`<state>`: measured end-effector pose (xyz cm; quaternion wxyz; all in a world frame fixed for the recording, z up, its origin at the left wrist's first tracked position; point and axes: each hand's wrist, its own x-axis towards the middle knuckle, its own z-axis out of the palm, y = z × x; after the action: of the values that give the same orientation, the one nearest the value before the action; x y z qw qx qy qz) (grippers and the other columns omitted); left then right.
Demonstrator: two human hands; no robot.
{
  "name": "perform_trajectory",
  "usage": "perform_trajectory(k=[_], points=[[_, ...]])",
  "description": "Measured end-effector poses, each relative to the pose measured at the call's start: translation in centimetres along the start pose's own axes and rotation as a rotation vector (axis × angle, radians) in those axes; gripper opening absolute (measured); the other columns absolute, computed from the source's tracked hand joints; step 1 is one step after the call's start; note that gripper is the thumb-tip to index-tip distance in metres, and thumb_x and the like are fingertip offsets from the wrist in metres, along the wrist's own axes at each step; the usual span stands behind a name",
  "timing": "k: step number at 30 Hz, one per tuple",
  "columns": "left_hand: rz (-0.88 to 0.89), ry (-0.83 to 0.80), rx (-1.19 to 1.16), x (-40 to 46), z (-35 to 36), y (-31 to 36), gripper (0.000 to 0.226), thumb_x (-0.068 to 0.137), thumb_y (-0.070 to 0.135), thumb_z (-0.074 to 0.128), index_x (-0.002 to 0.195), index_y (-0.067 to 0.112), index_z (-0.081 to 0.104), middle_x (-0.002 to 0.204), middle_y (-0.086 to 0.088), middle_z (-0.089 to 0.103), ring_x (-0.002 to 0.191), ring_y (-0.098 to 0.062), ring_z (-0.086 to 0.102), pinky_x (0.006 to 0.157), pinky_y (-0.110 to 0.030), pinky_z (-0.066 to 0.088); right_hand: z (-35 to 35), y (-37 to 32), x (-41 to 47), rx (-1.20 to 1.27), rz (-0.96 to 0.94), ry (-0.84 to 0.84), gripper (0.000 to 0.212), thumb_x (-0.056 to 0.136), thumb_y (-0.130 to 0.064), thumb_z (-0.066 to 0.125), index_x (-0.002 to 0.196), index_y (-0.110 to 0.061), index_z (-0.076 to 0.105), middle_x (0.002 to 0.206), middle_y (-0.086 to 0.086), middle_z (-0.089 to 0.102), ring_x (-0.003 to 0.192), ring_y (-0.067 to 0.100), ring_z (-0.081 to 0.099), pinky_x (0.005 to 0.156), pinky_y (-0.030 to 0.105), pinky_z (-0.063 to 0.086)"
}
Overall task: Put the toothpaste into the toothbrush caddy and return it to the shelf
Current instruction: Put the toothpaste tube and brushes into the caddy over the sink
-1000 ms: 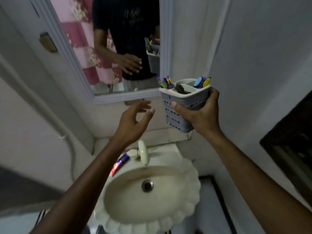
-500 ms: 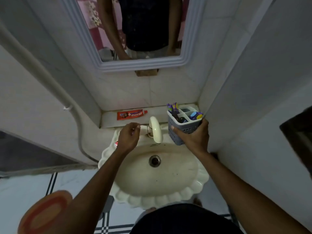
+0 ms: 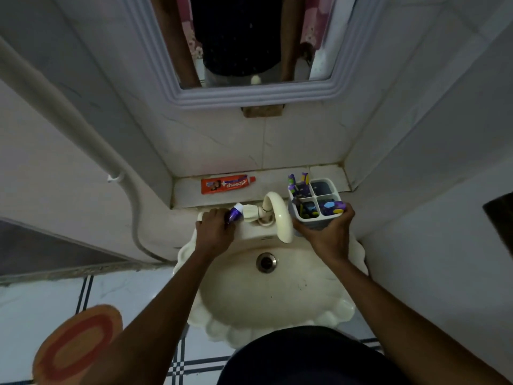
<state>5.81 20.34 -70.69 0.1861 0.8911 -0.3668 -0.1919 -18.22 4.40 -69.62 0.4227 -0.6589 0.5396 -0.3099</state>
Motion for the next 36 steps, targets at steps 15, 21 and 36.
perform_trajectory(k=[15,21,36], points=[[0.164,-0.225,-0.810,-0.7,-11.2,11.4,0.049,0.097,0.051,0.075,0.143,0.045,0.061,0.122,0.001,0.078,0.089,-0.017,0.078,0.060,-0.028,0.062,-2.5,0.6,0.2,0.016,0.016,-0.142,0.121,0.046,-0.068,0.109,0.139,-0.031,0.040,0.126,-0.023,0.062,0.109,-0.015,0.064,0.092,0.020,0.058],[0.388,-0.125,-0.080,1.0,-9.7,19.9,0.048,0.093,0.031,0.082,0.139,0.028,0.068,0.128,0.000,0.076,0.109,-0.019,0.071,0.090,-0.036,0.060,-3.7,0.8,0.6,0.045,0.055,-0.205,0.122,0.048,-0.067,0.109,0.141,-0.024,0.043,0.136,-0.007,0.067,0.120,0.014,0.072,0.102,0.043,0.065],[0.199,0.136,-0.372,2.2,-6.2,22.3,0.014,0.098,0.016,0.077,0.109,0.010,0.079,0.100,-0.005,0.082,0.084,-0.023,0.081,0.079,-0.034,0.065,-4.6,0.1,1.8,0.111,0.087,-0.240,0.128,0.051,-0.062,0.109,0.151,-0.018,0.041,0.144,-0.002,0.064,0.127,0.019,0.070,0.105,0.043,0.064]])
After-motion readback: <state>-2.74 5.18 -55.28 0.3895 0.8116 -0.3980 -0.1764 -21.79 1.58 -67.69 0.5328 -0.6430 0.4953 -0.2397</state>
